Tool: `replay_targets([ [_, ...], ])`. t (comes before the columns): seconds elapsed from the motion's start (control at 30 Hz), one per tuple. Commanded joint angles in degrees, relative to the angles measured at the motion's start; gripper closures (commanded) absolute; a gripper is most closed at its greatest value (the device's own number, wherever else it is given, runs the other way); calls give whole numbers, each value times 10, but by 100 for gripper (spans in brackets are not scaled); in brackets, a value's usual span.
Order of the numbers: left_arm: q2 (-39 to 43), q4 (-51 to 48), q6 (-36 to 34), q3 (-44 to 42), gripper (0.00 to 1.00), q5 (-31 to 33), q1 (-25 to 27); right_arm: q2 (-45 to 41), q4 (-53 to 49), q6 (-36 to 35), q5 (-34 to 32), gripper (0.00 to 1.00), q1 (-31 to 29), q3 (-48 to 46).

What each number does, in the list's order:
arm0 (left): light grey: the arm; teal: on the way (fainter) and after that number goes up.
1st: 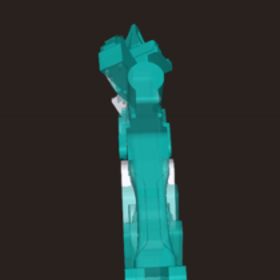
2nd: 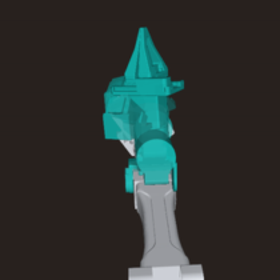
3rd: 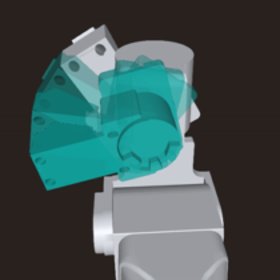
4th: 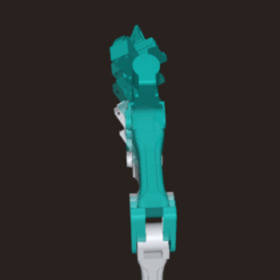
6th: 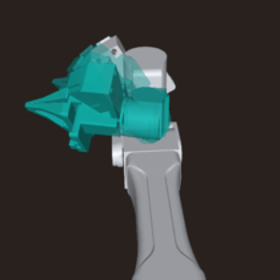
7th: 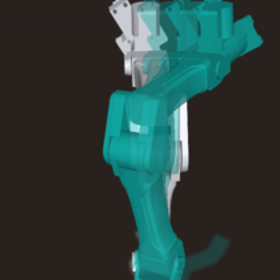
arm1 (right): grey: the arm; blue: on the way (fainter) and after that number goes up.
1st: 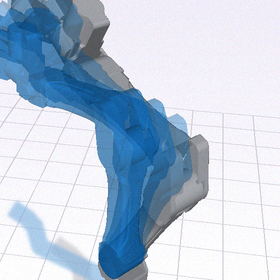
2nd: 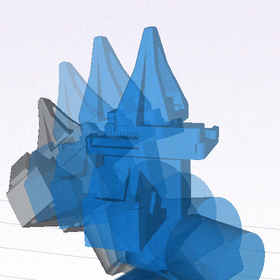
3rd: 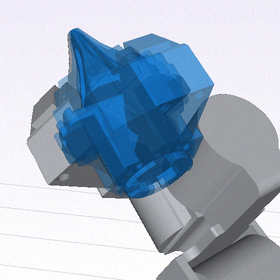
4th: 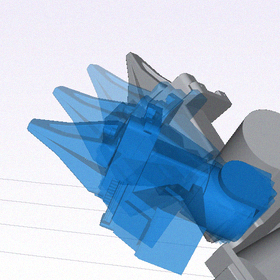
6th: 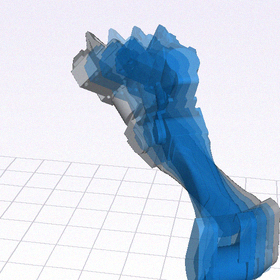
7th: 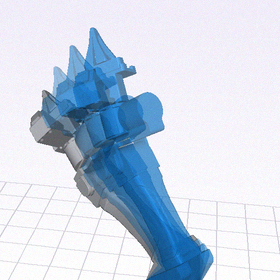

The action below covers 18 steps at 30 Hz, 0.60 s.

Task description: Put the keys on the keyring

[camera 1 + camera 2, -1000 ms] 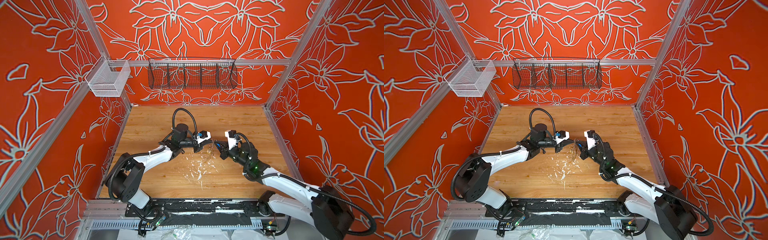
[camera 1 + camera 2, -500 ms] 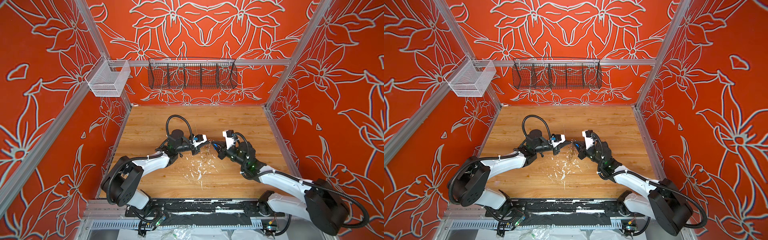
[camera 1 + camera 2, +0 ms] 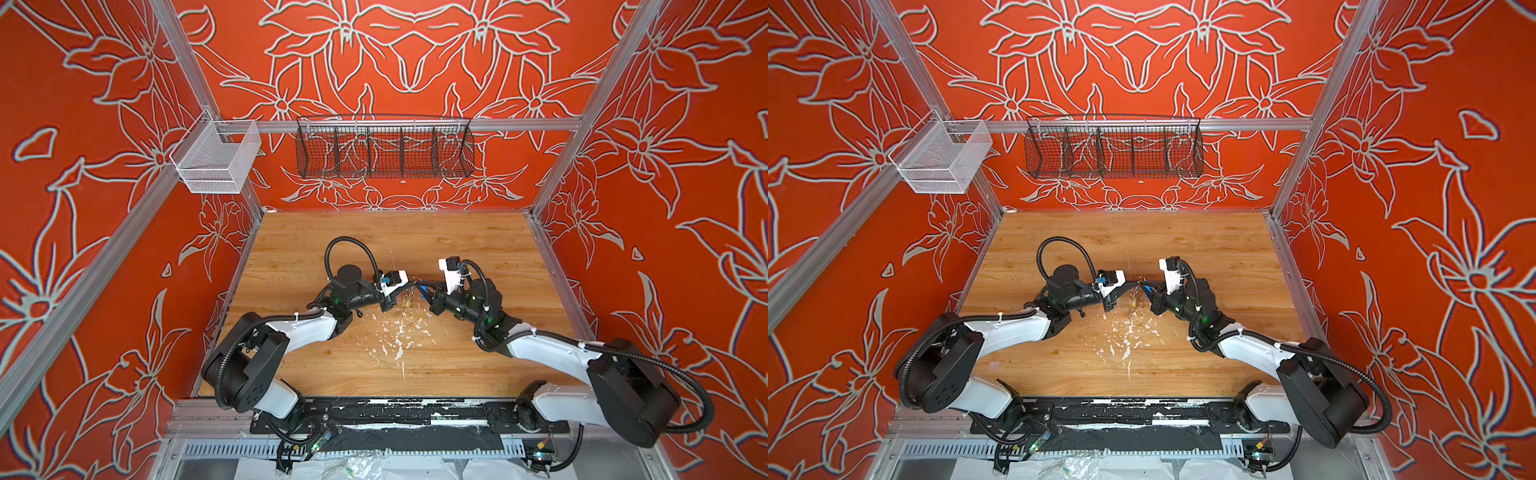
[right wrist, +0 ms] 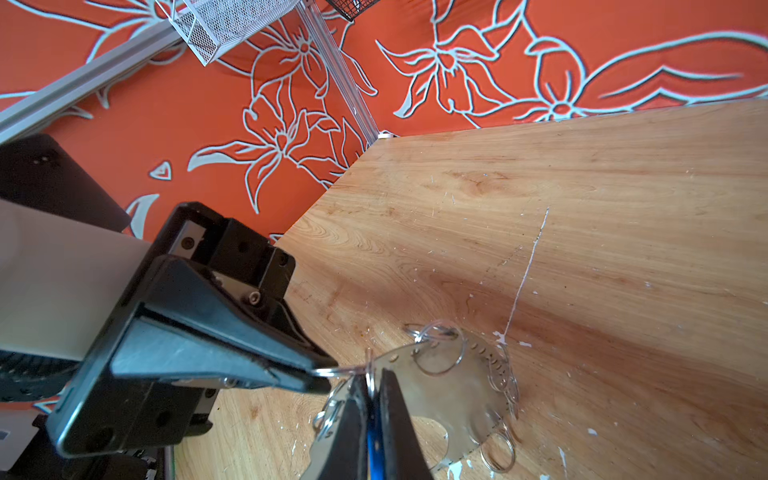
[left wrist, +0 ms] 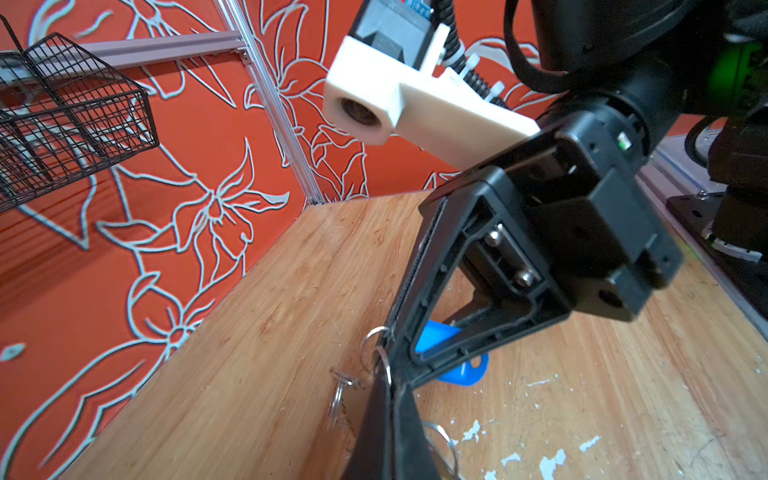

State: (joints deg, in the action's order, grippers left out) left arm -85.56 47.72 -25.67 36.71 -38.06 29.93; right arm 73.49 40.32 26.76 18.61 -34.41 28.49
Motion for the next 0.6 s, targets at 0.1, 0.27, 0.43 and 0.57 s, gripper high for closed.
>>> replay_targets([
  [0.1, 27, 28, 0, 20, 100, -33, 8, -10, -63, -17, -52, 74, 16, 23],
  [0.27, 27, 6, 1, 31, 100, -27, 7, -32, -79, -41, -43, 63, 16, 18],
  [0.43, 25, 5, 3, 33, 100, -30, 7, -53, -92, -64, -38, 61, 16, 16],
  [0.57, 24, 2, 1, 34, 100, -32, 7, -75, -88, -87, -17, 59, 16, 8],
])
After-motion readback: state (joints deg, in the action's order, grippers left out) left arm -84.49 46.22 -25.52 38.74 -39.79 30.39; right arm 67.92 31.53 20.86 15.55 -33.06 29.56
